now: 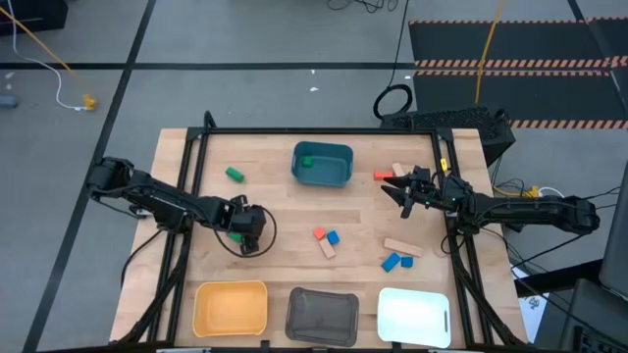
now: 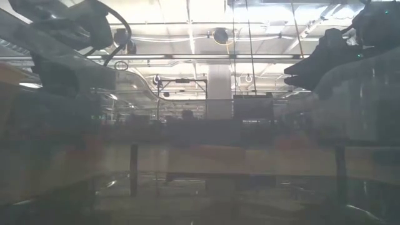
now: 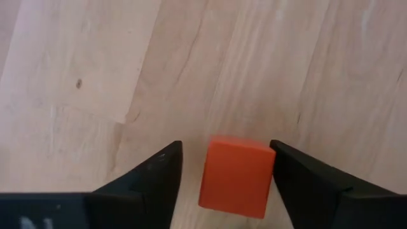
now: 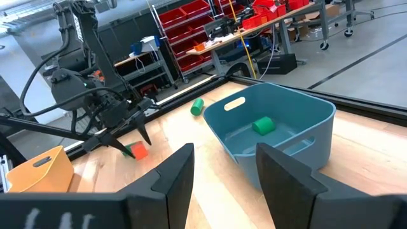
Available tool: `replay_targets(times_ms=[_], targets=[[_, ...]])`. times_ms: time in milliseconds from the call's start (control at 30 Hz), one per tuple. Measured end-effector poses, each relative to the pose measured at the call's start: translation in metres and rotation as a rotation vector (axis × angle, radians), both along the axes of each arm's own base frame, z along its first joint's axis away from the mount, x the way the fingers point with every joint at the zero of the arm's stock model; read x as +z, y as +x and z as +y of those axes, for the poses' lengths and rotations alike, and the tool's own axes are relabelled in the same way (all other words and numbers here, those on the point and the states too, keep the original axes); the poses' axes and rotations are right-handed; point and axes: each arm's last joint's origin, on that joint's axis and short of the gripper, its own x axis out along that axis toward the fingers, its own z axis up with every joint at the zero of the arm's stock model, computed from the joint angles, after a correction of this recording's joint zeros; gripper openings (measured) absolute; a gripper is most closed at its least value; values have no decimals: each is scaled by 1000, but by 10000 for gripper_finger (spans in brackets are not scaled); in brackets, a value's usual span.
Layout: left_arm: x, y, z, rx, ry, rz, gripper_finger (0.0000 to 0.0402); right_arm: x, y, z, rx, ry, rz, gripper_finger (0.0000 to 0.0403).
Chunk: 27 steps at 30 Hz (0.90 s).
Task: Sort & place blocks by color
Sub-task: Put the bottom left orange block into the black bin
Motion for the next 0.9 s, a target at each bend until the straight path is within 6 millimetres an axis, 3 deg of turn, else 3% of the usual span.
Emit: replay_targets(times_ms=[200,500,900], targets=[[0,0,0,-2,-6,-1,136,0,0,0,0,0,0,160],[1,1,0,54,-30,-22,136,0,0,0,0,0,0,160],[9,19,-3,-31,-7,-219,136,0,0,0,0,0,0,160]])
